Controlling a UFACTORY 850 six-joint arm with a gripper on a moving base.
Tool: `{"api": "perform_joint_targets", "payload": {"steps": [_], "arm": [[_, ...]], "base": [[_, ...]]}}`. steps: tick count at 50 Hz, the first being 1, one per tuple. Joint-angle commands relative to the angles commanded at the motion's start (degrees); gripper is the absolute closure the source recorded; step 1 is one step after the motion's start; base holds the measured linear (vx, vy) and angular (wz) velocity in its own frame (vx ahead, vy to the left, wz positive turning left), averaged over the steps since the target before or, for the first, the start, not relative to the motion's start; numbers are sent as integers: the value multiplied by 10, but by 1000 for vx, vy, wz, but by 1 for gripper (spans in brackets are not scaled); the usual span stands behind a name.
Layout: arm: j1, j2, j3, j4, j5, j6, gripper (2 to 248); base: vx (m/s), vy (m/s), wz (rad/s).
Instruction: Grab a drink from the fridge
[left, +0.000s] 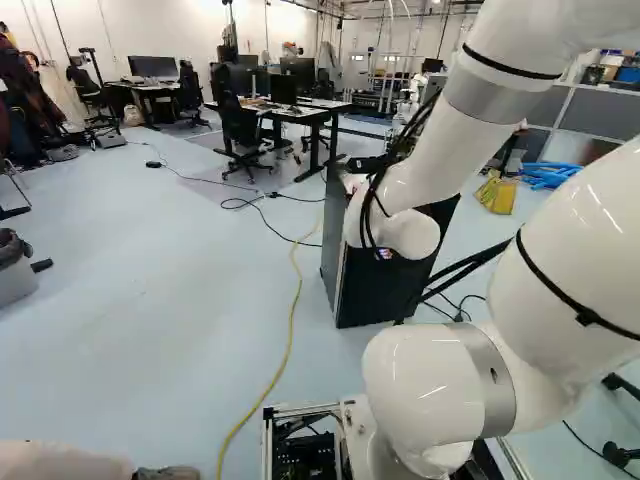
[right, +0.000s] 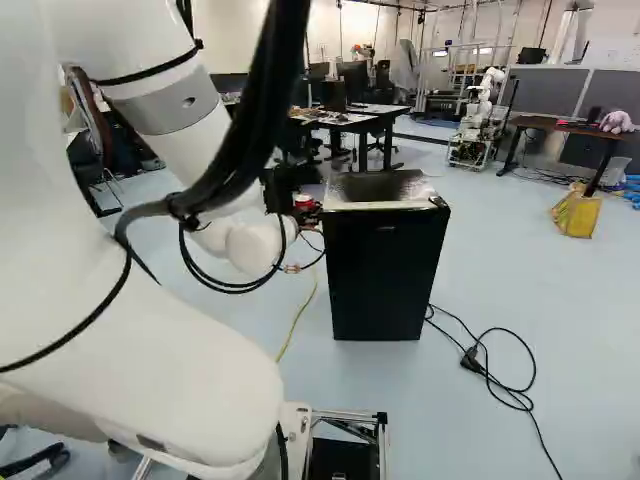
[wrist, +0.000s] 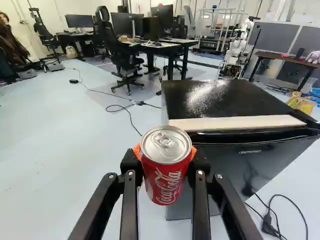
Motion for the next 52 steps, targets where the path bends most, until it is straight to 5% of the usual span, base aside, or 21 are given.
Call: {"api": "perform_joint_targets", "payload": {"steps": [52], "arm": [[33, 60, 73, 19, 1, 0, 151]], "base": [[0, 0, 0]]}}
